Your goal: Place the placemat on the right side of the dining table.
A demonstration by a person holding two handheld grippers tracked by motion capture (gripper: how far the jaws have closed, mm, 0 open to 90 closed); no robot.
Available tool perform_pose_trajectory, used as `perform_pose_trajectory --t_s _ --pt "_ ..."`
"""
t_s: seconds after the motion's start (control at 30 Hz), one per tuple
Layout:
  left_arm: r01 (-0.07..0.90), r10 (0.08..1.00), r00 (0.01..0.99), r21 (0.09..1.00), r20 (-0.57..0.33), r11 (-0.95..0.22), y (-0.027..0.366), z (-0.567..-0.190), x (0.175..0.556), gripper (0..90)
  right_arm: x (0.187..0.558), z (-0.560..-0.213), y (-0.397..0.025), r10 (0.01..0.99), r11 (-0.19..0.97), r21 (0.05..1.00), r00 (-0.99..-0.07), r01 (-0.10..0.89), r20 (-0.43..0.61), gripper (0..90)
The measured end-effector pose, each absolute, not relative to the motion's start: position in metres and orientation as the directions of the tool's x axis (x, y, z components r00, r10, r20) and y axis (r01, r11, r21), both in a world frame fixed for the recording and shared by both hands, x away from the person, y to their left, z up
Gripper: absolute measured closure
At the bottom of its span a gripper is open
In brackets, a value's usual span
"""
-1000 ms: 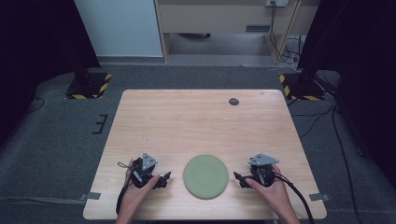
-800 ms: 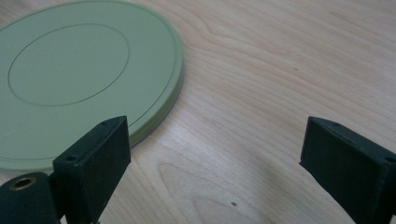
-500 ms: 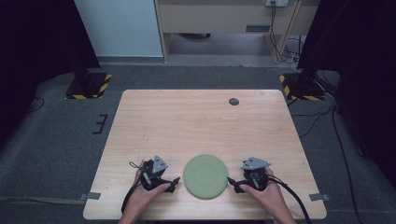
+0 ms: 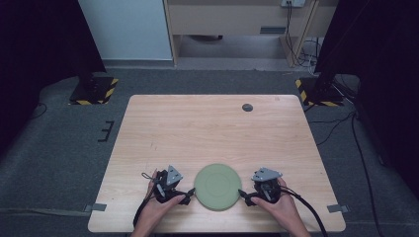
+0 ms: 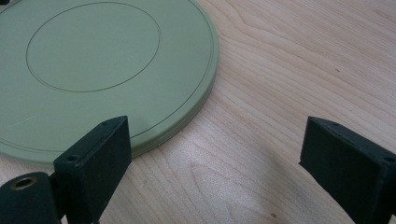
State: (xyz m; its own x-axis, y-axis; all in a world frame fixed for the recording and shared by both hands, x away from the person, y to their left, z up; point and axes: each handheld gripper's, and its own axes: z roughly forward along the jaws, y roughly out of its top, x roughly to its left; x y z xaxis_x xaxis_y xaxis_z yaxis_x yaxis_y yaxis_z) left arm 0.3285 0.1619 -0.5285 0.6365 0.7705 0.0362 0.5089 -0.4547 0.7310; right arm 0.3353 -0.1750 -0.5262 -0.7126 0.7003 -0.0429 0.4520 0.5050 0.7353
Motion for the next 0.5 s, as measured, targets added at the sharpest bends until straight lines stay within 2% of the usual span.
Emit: perform_pose_trajectory --t_s 0.5 --pt "0.514 0.789 0.613 0.733 0.048 -0.444 0.1559 -0.5295 0.3308 1.8 0.3366 -0.5252 -0.1727 0.724 0.506 0.729 -0.687 0.461 -0.068 7.5"
